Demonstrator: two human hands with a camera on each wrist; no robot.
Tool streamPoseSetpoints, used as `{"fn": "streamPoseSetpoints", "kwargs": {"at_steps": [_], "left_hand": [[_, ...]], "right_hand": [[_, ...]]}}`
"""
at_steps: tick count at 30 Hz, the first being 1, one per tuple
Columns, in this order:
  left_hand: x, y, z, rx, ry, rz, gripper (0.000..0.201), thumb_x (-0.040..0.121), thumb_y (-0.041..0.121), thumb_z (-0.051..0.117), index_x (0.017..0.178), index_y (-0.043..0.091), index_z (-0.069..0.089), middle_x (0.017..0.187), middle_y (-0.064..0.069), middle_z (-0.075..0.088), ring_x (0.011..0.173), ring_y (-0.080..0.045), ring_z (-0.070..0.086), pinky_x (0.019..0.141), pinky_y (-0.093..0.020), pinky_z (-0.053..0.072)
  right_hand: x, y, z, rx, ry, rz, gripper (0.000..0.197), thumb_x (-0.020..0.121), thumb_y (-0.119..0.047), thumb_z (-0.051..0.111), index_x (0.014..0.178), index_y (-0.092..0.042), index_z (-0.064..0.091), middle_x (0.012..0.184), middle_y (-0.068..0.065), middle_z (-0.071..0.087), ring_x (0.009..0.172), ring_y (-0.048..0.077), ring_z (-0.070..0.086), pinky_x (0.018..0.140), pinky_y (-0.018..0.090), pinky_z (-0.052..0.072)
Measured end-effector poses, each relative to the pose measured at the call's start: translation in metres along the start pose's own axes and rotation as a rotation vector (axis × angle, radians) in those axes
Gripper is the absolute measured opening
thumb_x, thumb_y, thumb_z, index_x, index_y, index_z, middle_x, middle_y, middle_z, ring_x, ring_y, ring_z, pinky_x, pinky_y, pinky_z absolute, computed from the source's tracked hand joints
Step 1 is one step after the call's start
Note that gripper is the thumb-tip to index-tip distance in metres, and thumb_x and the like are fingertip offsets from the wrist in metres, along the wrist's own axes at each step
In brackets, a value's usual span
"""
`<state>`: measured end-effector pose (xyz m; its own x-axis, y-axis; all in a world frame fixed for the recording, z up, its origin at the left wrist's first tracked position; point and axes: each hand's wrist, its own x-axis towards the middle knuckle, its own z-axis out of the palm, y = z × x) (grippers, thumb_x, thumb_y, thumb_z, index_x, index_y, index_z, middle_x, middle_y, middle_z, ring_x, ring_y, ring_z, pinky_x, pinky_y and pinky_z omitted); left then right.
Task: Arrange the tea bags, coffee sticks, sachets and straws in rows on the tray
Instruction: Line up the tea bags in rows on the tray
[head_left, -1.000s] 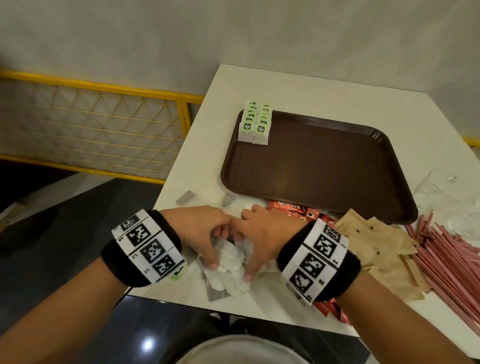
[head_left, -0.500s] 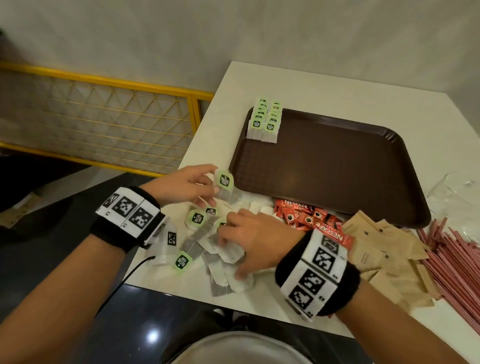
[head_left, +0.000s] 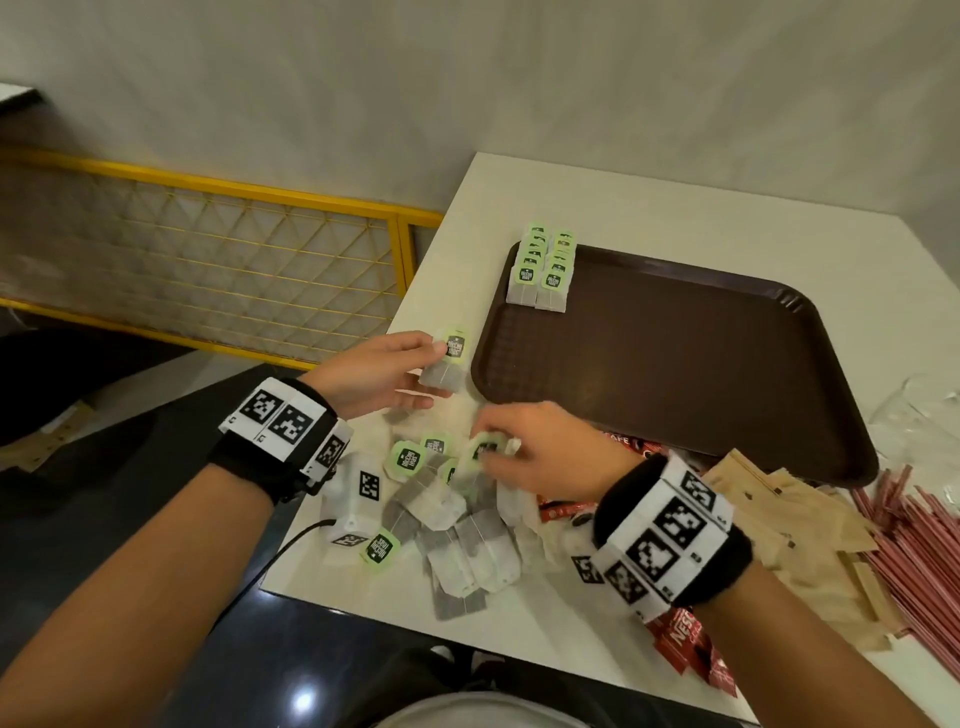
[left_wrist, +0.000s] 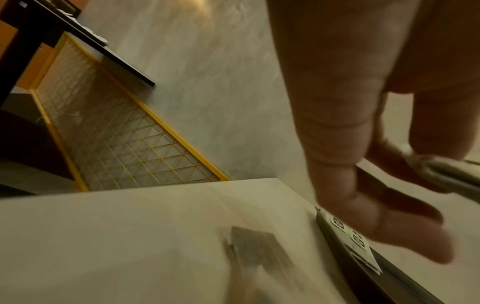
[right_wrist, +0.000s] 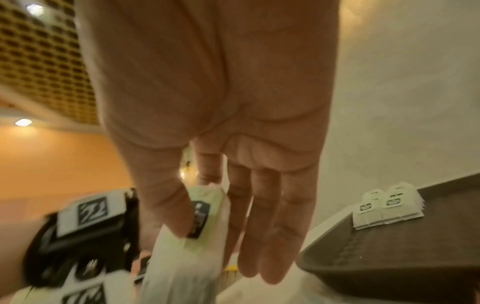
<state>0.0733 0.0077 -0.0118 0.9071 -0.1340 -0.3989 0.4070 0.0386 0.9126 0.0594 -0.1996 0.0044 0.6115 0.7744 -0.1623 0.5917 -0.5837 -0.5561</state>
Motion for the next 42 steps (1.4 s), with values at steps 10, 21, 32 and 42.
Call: {"fn": "streamPoseSetpoints", "kwargs": {"at_steps": [10,21,32,42], "left_hand": [[0.054,0.036,0.021,0.045,0.149,0.063,0.015,0.093,-0.001,0.048,0.088,0.012,0.054,0.101,-0.013,0.058,0.081,-0.018,0.06,0.073,-0.03,0.053],[0.152,0.058,0.024,0.321,0.299,0.049,0.029,0.088,0.019,0.064,0.116,0.01,0.062,0.085,0.004,0.058,0.071,-0.007,0.049,0.061,-0.02,0.039],[0.182,0.054,0.028,0.701,0.338,0.097,0.024,0.087,0.023,0.065,0.106,0.01,0.065,0.107,-0.01,0.068,0.087,-0.021,0.063,0.09,-0.033,0.051],[0.174,0.045,0.028,0.915,0.213,0.222,0.045,0.073,0.015,0.078,0.112,0.015,0.056,0.108,-0.004,0.053,0.09,-0.014,0.048,0.071,-0.023,0.036]], "right_hand": [[0.05,0.07,-0.055,0.773,0.253,0.46,0.028,0.087,0.005,0.057,0.107,-0.011,0.047,0.106,0.013,0.056,0.076,0.018,0.059,0.05,0.022,0.056],[0.112,0.137,-0.097,0.629,0.281,0.701,0.029,0.091,0.002,0.051,0.117,-0.007,0.058,0.114,0.013,0.061,0.094,0.02,0.057,0.083,0.033,0.05],[0.143,0.155,-0.094,0.508,0.373,0.768,0.014,0.081,-0.002,0.067,0.086,-0.011,0.057,0.103,0.015,0.065,0.102,0.03,0.064,0.09,0.043,0.053],[0.133,0.152,-0.084,0.376,0.349,0.827,0.039,0.072,-0.027,0.08,0.083,-0.013,0.046,0.097,0.006,0.058,0.096,0.022,0.061,0.087,0.039,0.053]]}}
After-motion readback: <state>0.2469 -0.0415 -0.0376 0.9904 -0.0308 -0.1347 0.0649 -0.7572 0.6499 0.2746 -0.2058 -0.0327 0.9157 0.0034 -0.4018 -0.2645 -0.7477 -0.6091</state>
